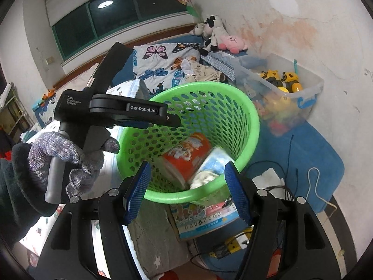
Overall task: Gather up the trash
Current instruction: 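Lower the red cup into the green basket and open the left tool, then grasp the clear yogurt tub with the left tool while the right tool moves toward the bread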
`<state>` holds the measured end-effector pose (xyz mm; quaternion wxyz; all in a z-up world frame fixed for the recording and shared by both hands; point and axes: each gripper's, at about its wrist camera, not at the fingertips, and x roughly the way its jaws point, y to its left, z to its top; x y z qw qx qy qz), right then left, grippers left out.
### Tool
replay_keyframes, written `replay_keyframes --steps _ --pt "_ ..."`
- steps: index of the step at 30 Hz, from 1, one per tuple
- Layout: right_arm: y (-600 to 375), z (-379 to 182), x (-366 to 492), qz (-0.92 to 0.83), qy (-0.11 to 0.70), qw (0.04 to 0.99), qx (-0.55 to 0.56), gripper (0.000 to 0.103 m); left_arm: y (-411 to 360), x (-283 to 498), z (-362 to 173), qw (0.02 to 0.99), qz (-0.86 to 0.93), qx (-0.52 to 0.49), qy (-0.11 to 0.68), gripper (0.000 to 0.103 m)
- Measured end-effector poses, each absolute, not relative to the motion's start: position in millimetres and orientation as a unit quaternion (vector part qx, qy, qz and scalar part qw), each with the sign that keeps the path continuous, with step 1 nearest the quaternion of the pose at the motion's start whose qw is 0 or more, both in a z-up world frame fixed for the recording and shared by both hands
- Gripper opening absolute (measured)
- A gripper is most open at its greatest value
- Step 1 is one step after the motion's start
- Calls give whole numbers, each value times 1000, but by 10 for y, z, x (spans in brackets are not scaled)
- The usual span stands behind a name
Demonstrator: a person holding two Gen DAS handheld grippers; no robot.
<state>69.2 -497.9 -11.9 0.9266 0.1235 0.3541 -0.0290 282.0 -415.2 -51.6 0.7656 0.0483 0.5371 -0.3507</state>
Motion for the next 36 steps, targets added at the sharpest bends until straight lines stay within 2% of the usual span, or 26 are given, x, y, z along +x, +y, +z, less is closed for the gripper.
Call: replay_keyframes --steps 7,19,26,36 --pt "-4967 -76 638 -26 351 928 125 66 -3896 2701 -264 782 -343 61 517 80" --pt "-4648 -61 699 11 349 929 121 72 -2698 2322 98 814 -316 44 486 81" --pt "-4411 -15 741 37 345 931 111 76 -1960 2137 18 832 -285 38 475 90" --pt "-4070 -68 881 74 355 926 108 78 -1251 1912 -332 838 -250 39 483 93"
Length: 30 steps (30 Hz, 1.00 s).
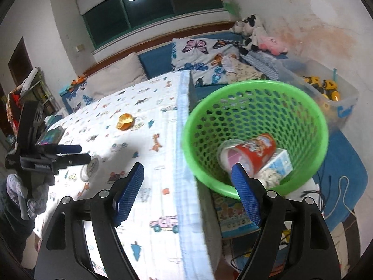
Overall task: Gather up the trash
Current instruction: 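Grasp the clear yogurt tub with the left tool while the right tool moves toward the bread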
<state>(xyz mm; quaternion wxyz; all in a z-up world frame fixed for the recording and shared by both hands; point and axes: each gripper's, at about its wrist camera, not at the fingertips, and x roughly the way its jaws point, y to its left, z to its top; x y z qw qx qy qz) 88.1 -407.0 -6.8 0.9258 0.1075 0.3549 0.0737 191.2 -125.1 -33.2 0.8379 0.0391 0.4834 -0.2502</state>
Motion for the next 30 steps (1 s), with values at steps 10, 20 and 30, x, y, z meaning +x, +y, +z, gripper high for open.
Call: replay_keyframes --steps 10,20,30 --pt "-3765 -131 966 102 369 920 86 78 -1117 1806 -698 827 -235 47 508 93" --pt "-3603 -155 1087 113 380 915 74 78 -1193 1806 -798 836 -221 69 497 84" --pt "-3448 -170 1213 127 387 911 60 77 -1053 1804 -776 841 -217 34 495 53"
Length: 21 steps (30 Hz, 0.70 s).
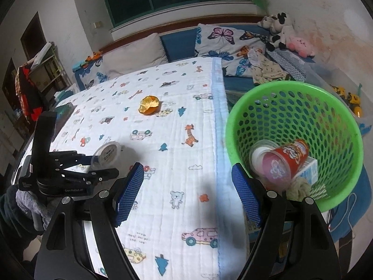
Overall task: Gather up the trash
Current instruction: 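Grasp the clear yogurt tub with the left tool while the right tool moves toward the bread, then grasp the orange bread crust with the right tool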
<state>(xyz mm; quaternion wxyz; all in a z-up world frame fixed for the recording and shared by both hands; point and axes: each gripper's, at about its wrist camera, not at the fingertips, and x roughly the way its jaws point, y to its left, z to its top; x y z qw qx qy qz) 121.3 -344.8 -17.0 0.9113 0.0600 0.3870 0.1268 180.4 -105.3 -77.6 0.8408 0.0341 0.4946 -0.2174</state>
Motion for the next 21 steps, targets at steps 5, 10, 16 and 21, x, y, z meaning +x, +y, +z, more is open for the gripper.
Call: replay_keyframes --steps 5,10,16,21 --pt "-3289 -178 1376 141 390 908 51 77 -841 1763 -655 852 -204 16 483 53" --pt "-3029 -228 1613 156 396 904 36 77 -519 1717 -522 858 -183 -13 479 53" --pt "-2672 -286 1991 175 401 899 21 73 -181 1617 -394 867 -163 -32 470 53" --pt "-2419 -370 2362 180 409 895 10 67 -2 1538 -366 870 -154 -47 466 53"
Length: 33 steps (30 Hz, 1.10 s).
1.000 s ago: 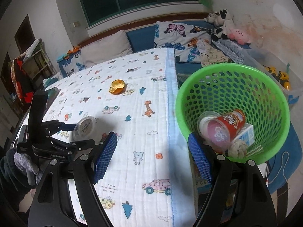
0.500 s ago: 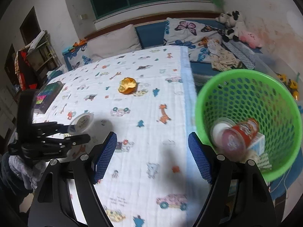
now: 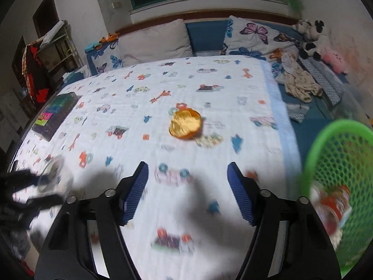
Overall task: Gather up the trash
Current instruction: 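Grasp the orange bread crust with the right tool, then carry the bread crust over the basket and open the right tool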
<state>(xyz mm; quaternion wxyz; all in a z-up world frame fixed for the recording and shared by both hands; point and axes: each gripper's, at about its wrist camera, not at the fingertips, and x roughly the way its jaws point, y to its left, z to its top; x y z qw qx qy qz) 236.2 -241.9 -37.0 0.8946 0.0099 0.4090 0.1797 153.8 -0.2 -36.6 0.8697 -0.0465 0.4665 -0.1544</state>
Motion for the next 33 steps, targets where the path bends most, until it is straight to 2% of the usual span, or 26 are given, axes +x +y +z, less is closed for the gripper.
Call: replay_keyframes --steps 14,16,19,27,33 --pt "-1962 -748 3159 163 445 880 -31 62 302 1512 -462 867 -148 -79 470 53" --pt "-1938 -788 3209 160 450 878 -34 55 325 1518 -469 866 -149 -81 470 53" --pt "-1905 -839 3251 156 455 876 -40 53 357 1534 -484 866 -147 -85 471 53" --pt "-1916 -817 3222 150 443 883 -47 38 345 1559 -516 862 -148 -94 476 53" --pt "-2028 -724 3077 155 432 888 -29 35 289 1589 -467 864 -155 -90 471 53"
